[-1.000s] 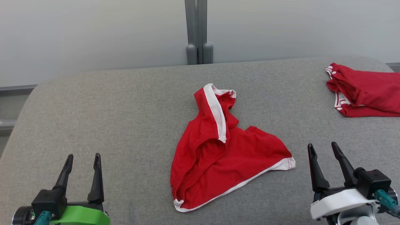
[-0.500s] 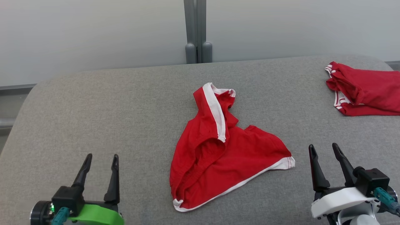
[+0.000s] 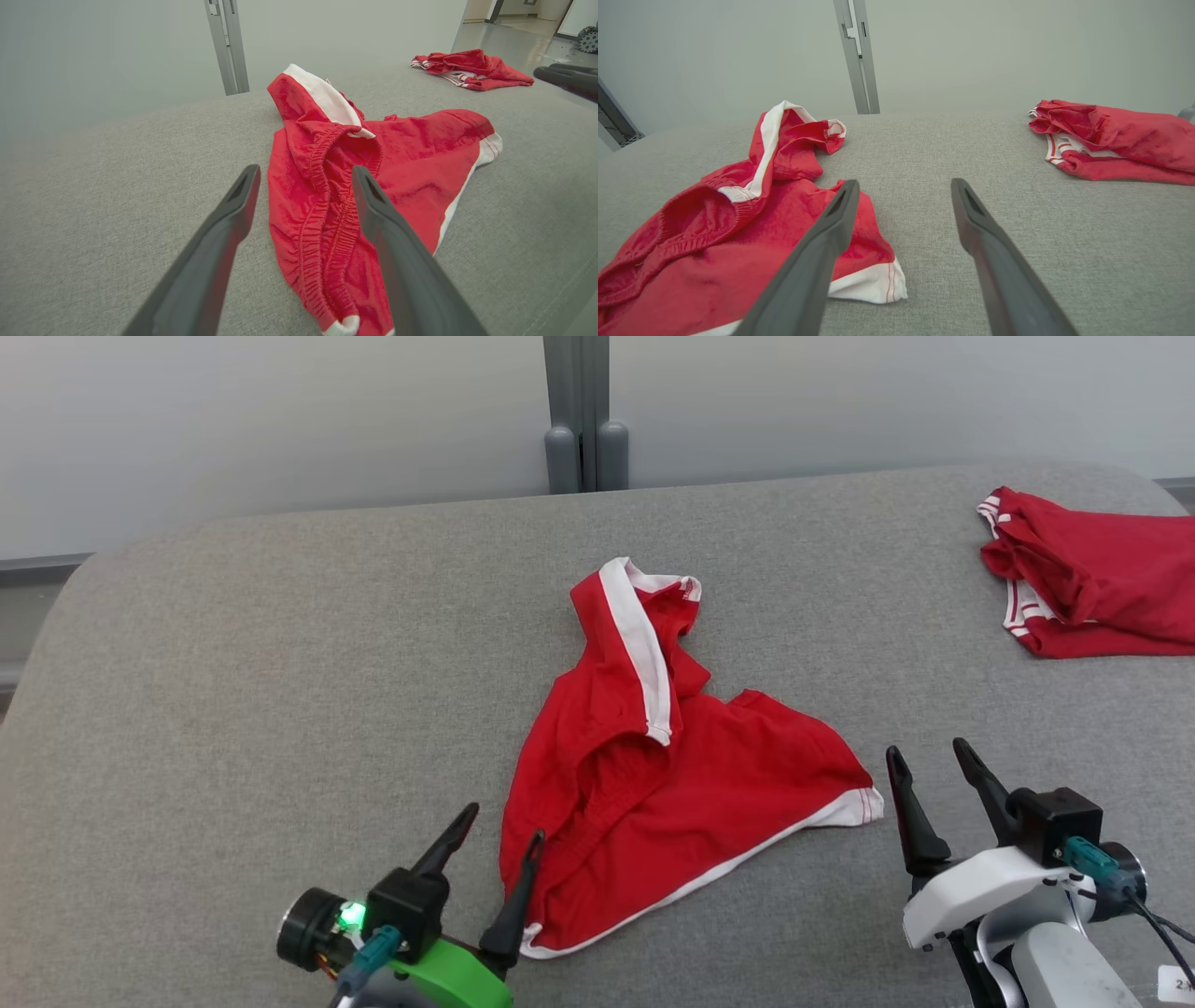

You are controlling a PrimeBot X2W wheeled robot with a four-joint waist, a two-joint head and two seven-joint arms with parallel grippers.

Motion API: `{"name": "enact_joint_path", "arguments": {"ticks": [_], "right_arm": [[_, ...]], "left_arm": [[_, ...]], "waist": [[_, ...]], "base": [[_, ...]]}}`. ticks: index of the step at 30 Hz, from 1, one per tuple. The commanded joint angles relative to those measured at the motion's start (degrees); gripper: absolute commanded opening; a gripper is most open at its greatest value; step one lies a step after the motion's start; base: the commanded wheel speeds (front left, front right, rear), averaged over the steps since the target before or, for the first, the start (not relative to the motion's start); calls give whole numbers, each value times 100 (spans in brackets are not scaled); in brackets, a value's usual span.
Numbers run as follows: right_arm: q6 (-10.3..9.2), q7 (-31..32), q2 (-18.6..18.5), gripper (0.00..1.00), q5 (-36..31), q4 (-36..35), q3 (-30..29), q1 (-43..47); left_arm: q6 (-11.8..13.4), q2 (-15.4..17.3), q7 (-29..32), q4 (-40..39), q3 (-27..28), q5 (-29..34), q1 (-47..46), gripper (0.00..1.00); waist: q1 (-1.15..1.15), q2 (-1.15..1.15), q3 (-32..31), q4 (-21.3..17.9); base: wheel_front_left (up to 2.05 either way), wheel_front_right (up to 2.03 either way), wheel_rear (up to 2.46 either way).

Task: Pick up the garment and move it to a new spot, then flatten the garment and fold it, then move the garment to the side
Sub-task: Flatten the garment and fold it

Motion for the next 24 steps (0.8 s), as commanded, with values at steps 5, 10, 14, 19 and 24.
{"name": "enact_joint_path", "arguments": {"ticks": [5,10,14,19,24], "right_arm": [[-11,-15,-28,100,78,432,193,-349],[-11,-16,-7,100,167,687,308,-500],[-11,-15,-30,100,222,875,385,-592],[-11,-16,-86,100,302,1228,542,-731],[-11,-15,-95,100,347,1579,708,-890]], "left_arm": [[-33,17,-69,505,-699,-77,-356,100],[-30,124,-90,948,-1202,-249,-494,100],[-30,237,-122,1310,-1335,-391,-556,100],[-30,359,-98,1725,-1491,-531,-609,100],[-31,420,-137,1939,-1610,-636,-711,100]], "waist": [[0,0,174,-81],[0,0,235,-111],[0,0,283,-119],[0,0,333,-96],[0,0,383,-39]], "base": [[0,0,0],[0,0,0],[0,0,0],[0,0,0],[0,0,0]]}}
